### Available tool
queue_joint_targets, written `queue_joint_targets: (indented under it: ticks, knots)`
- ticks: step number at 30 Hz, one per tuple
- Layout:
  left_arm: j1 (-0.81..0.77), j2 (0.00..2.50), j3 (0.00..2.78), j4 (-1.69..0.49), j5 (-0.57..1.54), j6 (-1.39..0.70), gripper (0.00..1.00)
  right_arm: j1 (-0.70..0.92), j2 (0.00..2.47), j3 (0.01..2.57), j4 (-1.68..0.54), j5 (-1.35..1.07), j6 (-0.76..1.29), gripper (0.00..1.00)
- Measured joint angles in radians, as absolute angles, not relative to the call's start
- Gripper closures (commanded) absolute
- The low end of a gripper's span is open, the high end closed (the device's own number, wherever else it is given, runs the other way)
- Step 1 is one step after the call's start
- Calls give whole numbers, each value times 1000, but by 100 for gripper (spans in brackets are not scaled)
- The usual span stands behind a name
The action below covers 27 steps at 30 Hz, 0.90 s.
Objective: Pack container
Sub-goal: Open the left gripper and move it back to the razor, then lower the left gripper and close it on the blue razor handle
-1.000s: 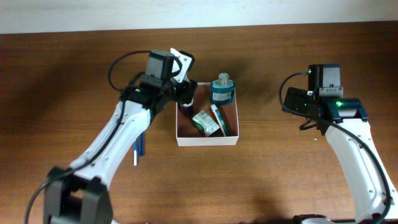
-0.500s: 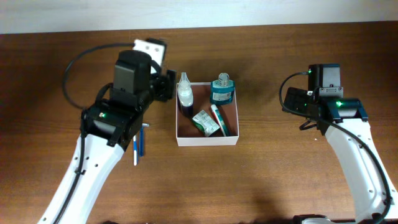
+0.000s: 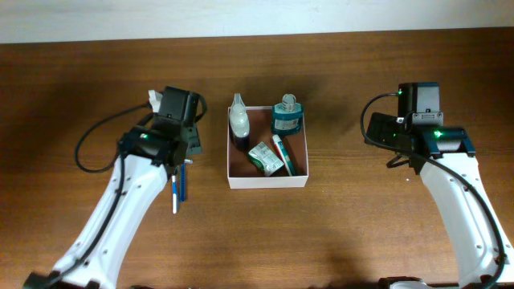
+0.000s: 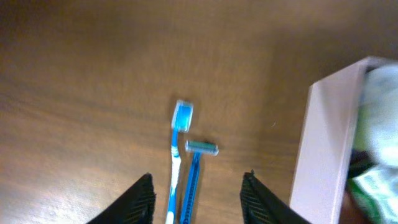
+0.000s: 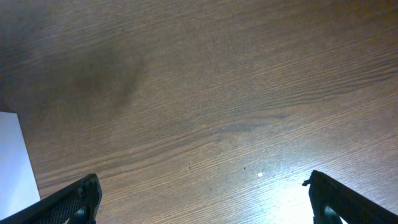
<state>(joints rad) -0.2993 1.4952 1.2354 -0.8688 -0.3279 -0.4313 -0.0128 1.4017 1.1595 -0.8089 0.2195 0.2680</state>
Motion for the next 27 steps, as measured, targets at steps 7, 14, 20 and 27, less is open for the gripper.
queue_joint_targets:
  ticks: [7,14,20,27]
  knots:
    - [-297,1569,1195,-868,-286,-440,64,-13,1402,1159,-809,220,268,1]
    - [-263,1597,1150,-855,-212,-391,69,-13,1402,1159,-809,220,268,1]
    - [-192,1597,1121,-800,-89,-292,59,-13,1402,1159,-809,220,268,1]
    - [-146,1597,1048,-746,17,-218,57,-13,1402,1159,-809,220,268,1]
